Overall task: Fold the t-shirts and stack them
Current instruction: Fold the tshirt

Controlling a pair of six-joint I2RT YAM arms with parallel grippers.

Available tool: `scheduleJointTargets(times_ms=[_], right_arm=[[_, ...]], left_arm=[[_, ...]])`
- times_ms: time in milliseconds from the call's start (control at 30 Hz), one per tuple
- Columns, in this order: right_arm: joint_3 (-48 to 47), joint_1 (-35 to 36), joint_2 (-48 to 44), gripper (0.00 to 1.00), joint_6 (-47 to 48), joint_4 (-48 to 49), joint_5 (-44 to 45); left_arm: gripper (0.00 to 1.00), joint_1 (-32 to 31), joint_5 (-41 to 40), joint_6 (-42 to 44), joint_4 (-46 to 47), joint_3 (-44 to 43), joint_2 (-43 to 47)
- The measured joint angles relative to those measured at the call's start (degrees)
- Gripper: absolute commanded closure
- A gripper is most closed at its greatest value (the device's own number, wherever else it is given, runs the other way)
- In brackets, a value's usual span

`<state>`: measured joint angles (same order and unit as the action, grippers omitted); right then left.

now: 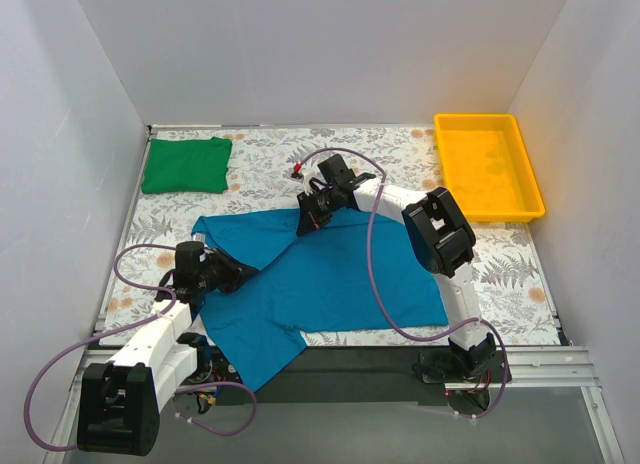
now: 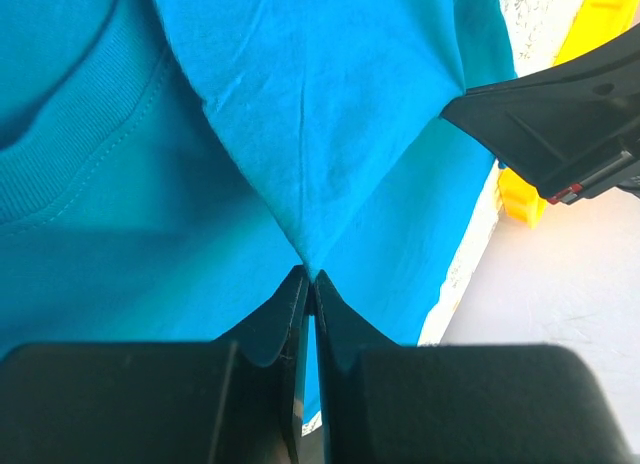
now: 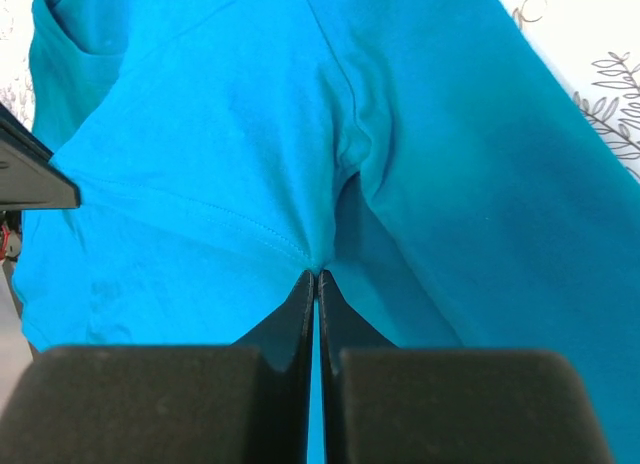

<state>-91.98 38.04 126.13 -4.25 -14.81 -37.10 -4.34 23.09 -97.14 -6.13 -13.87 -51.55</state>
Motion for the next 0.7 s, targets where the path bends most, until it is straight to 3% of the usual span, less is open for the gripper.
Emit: scheduleJointTargets(times_ms=[500, 533, 700], right_arm=[[0.00, 0.00, 0.00, 0.92, 0.44, -0.04, -0.57], [0.00, 0.00, 0.00, 0.85, 0.57, -0.07, -0.55], [0.00, 0.00, -0.11, 0.68, 1.95, -0.63, 0.87]], left_arm=[[0.94, 0.04, 0.15, 0.11, -1.92, 0.00, -1.62], [0.89, 0.04, 0.15, 0.11, -2.16, 0.00, -1.81], [0.54, 0.04, 0.22, 0.66, -3.58, -0.02, -2.54]])
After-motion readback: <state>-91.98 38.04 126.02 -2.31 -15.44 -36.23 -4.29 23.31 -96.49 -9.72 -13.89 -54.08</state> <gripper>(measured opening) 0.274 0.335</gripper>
